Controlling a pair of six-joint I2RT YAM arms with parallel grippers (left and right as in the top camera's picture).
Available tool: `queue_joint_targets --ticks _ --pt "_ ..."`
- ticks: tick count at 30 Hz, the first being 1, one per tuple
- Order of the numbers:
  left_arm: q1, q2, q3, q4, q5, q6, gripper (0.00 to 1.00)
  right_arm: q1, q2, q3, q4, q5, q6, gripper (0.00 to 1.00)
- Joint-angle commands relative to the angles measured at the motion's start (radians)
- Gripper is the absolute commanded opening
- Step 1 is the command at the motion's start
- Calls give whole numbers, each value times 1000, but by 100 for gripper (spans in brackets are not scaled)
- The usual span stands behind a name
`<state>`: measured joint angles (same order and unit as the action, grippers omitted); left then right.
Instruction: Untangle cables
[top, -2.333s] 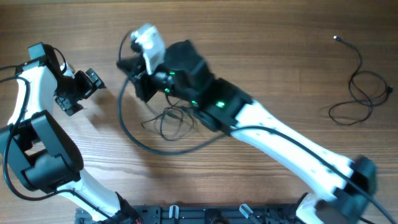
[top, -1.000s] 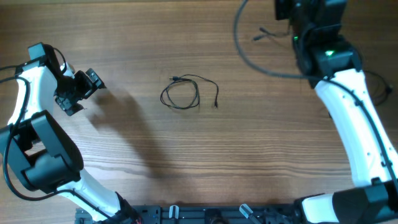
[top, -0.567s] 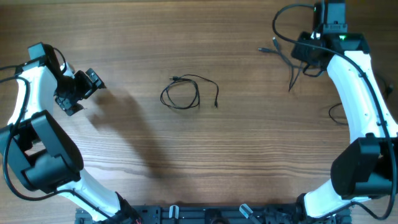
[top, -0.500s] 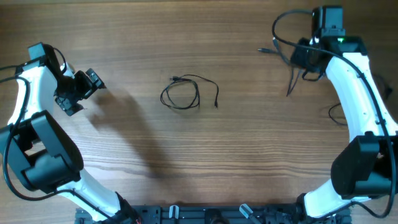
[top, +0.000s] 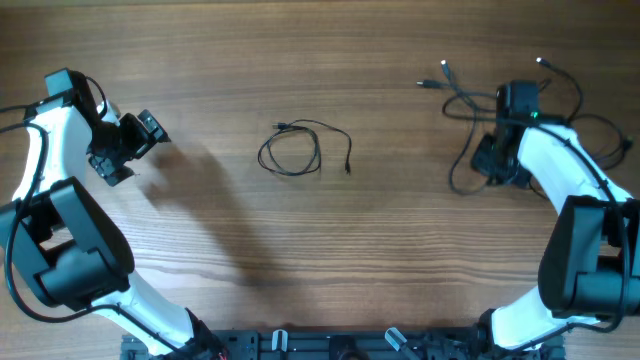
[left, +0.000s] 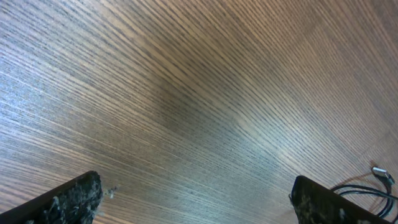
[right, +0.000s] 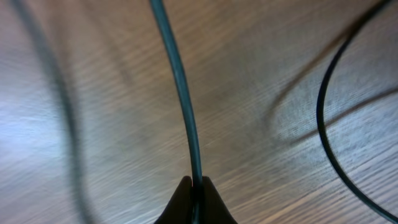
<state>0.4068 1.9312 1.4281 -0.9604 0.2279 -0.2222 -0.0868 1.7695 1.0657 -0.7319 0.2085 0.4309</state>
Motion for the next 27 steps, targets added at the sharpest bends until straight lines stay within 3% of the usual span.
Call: queue_joint_targets --ticks 1,6,10,12,14,15,16,17,20,23,27 --pt "1 -20 6 2 -9 -2 100 -22 22 -98 56 135 18 4" --pt "1 -20 6 2 -9 -2 100 -76 22 -175 115 224 122 5" --pt "1 -20 6 2 -9 -2 100 -92 22 -183 121 225 117 5" --pt "1 -20 6 2 -9 -2 100 -91 18 -140 75 148 35 9" --pt "1 -20 6 2 -9 -2 100 -91 11 -76 16 76 -35 19" --pt "1 -20 6 2 -9 -2 100 -91 8 -39 -16 56 -51 31" --pt "1 -20 6 2 -9 -2 100 -91 5 18 -64 43 -69 72" --pt "1 -20 6 2 -9 -2 100 -91 5 72 -115 41 -70 89" --pt "1 -20 6 2 -9 -2 100 -91 5 161 -158 -21 -163 100" --pt "1 -20 6 2 -9 -2 100 -92 5 183 -85 -106 -279 100" --pt "1 -20 6 2 -9 -2 100 -92 7 183 84 -29 -335 100"
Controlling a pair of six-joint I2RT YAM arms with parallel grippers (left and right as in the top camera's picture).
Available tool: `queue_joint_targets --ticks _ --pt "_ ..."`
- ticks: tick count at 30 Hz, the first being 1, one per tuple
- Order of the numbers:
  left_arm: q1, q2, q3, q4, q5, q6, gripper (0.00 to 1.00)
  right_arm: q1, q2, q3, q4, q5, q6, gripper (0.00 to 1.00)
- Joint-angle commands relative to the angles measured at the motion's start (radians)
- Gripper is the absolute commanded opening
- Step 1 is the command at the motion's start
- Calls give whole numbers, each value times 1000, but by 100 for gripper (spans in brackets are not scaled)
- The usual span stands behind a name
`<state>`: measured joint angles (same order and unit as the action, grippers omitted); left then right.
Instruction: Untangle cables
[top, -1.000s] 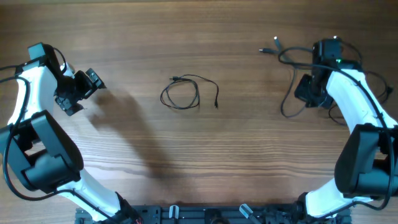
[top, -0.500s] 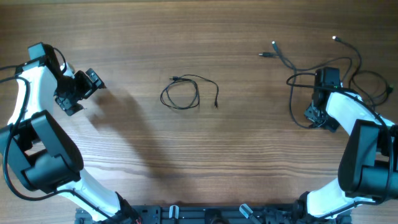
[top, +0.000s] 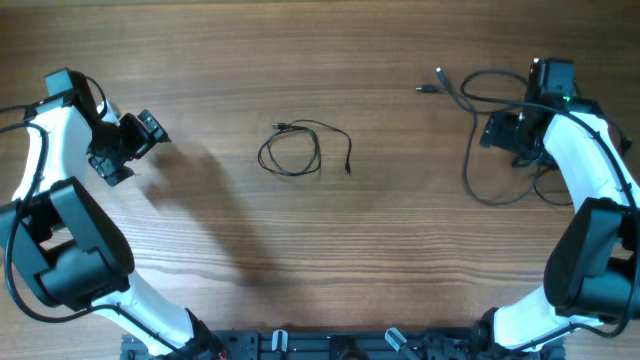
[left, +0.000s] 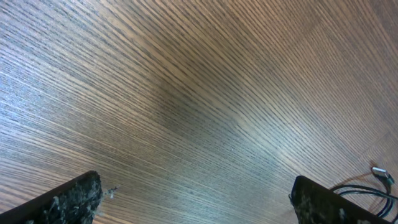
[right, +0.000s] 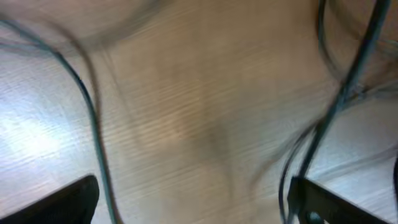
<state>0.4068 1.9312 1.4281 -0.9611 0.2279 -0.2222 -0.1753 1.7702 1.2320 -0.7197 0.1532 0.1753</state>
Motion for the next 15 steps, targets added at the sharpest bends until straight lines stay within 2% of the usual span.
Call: queue_joint_targets --ticks 1,4,7,11,14,15 --pt "1 -20 6 3 -9 -2 100 -3 6 16 143 76 -88 100" --pt "1 -20 6 3 -9 -2 100 -3 6 16 348 87 -222 100" --pt "1 -20 6 3 -9 -2 100 -8 6 16 472 88 -302 100" --pt "1 -20 6 3 -9 -2 100 -61 9 16 511 67 -235 99" --pt "1 -20 6 3 -9 -2 100 -92 24 16 470 -2 -195 99" --pt "1 -20 6 3 -9 -2 100 -100 35 16 447 -1 -166 96"
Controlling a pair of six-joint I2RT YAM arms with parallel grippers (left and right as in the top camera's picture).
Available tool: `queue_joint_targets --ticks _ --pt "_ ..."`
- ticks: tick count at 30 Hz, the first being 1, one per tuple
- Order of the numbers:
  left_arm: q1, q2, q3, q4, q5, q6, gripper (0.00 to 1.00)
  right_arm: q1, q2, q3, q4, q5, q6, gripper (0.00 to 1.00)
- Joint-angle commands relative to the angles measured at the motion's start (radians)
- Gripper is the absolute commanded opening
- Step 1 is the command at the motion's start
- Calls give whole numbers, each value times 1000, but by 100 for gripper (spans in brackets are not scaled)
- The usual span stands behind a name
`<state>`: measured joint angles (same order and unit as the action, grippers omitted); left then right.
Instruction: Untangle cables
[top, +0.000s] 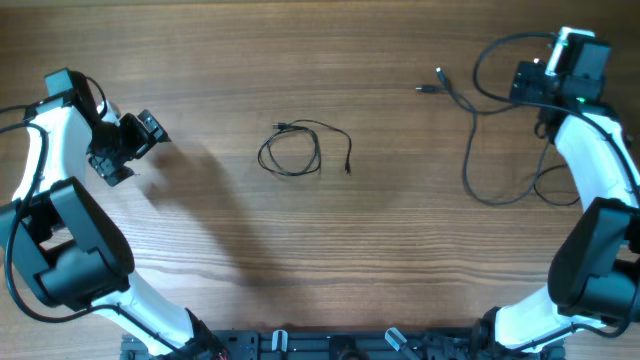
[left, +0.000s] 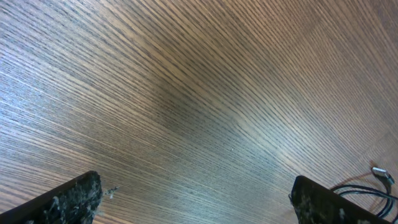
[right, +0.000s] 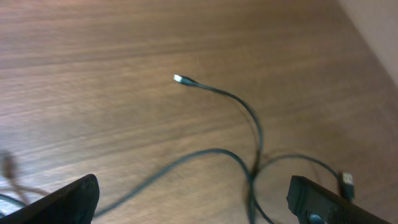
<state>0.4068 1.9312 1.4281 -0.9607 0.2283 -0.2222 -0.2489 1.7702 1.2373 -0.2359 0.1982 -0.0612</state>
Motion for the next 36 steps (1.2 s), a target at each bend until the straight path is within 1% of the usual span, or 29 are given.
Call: queue_joint_targets --ticks 1,2,4,5,6,9,10,11,12,13,14,16,17,21,23,26,27,28,29,30,33,36 --pt "1 -20 6 2 -10 -2 100 -33 43 11 -59 -45 86 91" --pt "1 -20 6 2 -10 -2 100 -36 55 11 -74 -43 95 85" --pt "1 -20 6 2 -10 -2 100 -39 78 11 -92 -43 117 76" --pt "1 -20 6 2 -10 -2 100 -39 93 11 -107 -43 117 68" --pt "1 -20 6 2 -10 -2 100 -39 105 11 -119 -43 118 66" --pt "1 -20 6 2 -10 -2 100 -39 132 11 -144 -46 142 65" --pt "1 -20 6 2 -10 -2 100 -39 135 11 -147 -46 142 61" --pt "1 -20 6 2 -10 -2 100 -39 136 11 -159 -47 143 49" --pt "1 -20 6 2 -10 -2 100 -39 136 11 -169 -47 143 47" --pt "1 -20 6 2 -10 -2 100 -39 136 11 -172 -46 143 47" --pt "1 -20 6 2 -10 -2 100 -39 136 11 -167 -46 142 54" --pt "1 -20 6 2 -10 -2 100 -39 135 11 -124 -45 139 75" --pt "1 -20 6 2 -10 -2 100 -39 135 11 -101 -38 138 82" --pt "1 -20 6 2 -10 -2 100 -42 136 11 -43 -28 139 82" --pt "1 -20 6 2 -10 -2 100 -49 138 11 -45 -12 144 79" --pt "1 -20 6 2 -10 -2 100 -59 151 11 -60 -13 172 77" --pt "1 -20 6 2 -10 -2 100 -60 154 11 -70 -13 171 74" --pt "1 -20 6 2 -10 -2 100 -60 157 11 -91 -13 168 67" --pt "1 -20 6 2 -10 -2 100 -60 157 11 -107 -13 168 57" --pt "1 -20 6 2 -10 -2 100 -59 157 11 -121 -22 167 51" --pt "1 -20 6 2 -10 -2 100 -59 157 11 -188 -69 166 5" --pt "1 -20 6 2 -10 -2 100 -59 157 11 -244 -157 158 4"
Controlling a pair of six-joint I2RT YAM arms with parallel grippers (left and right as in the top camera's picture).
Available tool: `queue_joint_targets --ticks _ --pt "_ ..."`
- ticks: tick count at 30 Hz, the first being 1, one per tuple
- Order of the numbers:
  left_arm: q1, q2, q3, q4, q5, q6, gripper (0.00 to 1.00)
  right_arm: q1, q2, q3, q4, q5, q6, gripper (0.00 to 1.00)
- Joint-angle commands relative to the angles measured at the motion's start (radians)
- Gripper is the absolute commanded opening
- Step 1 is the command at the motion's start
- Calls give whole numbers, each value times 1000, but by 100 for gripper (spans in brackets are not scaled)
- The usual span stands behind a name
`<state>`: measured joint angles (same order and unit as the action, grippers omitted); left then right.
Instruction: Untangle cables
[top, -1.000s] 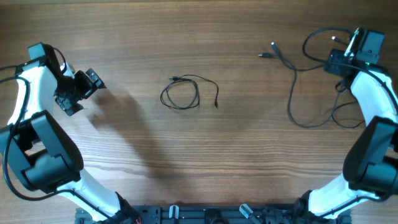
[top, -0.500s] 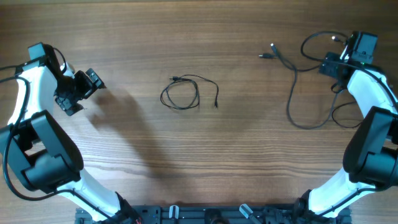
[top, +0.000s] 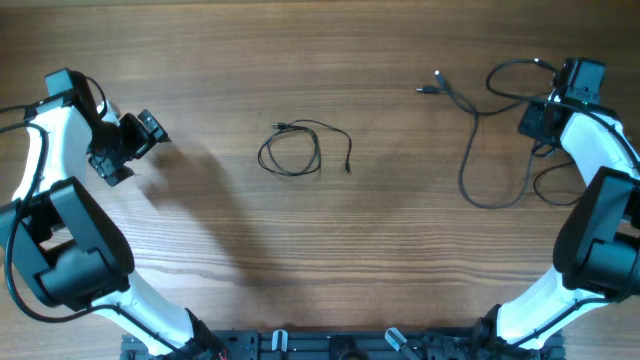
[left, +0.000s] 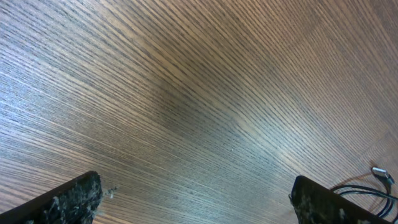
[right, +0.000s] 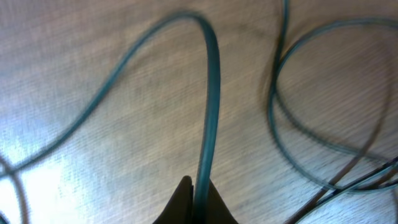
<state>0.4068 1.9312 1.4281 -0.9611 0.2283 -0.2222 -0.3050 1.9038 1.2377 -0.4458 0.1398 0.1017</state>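
A tangle of long dark cables (top: 500, 140) lies at the right of the wooden table. One plug end (top: 437, 76) points left. My right gripper (top: 540, 120) sits over the tangle's right part. In the right wrist view the right gripper (right: 198, 200) is shut on one dark cable (right: 209, 112), which arcs away over the wood. A small coiled cable (top: 300, 150) lies alone at mid-table, and its end shows in the left wrist view (left: 373, 183). My left gripper (top: 130, 145) stands open far left, its fingertips (left: 71, 199) wide apart with nothing between them.
More loops of cable (right: 323, 143) lie right of the held strand. The table's right edge (top: 632, 150) is close behind the right arm. Bare wood (top: 400, 230) separates the coil from the tangle.
My right gripper was open near the table's far right corner. Now it is lower, nearer the tangle, and shut on a dark cable. The left arm and the small coil have not moved.
First my right gripper was shut on a cable at the tangle's left side. Then it stood open further right, with the cables spread wider. Then it was open near the far corner. Now it is shut on a cable again.
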Motion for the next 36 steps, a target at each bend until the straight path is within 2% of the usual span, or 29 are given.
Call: queue_joint_targets --ticks 1,4,5,7,9,14,19,21,24,28,30,33,36 --pt "1 -20 6 3 -10 -2 100 -3 24 10 -48 -158 -35 4" --pt "1 -20 6 3 -10 -2 100 -2 24 10 -85 -500 -224 5" --pt "1 -20 6 3 -10 -2 100 -1 24 10 -95 -605 -269 9" --pt "1 -20 6 3 -10 -2 100 8 24 10 -109 -722 -320 16" --pt "1 -20 6 3 -10 -2 100 24 24 10 -114 -715 -328 18" --pt "1 -20 6 3 -10 -2 100 113 24 -10 -116 -584 -338 18" --pt "1 -20 6 3 -10 -2 100 248 24 -61 -113 -353 -335 21" --pt "1 -20 6 3 -10 -2 100 291 24 -71 -118 -286 -335 31" --pt "1 -20 6 3 -10 -2 100 346 23 -69 -128 -229 -335 62" --pt "1 -20 6 3 -10 -2 100 366 10 40 -261 -220 -335 72" --pt "1 -20 6 3 -10 -2 100 366 3 140 -366 -136 -319 100" --pt "1 -20 6 3 -10 -2 100 366 1 239 -457 68 -274 100" --pt "1 -20 6 3 -10 -2 100 366 0 274 -460 217 -279 100"
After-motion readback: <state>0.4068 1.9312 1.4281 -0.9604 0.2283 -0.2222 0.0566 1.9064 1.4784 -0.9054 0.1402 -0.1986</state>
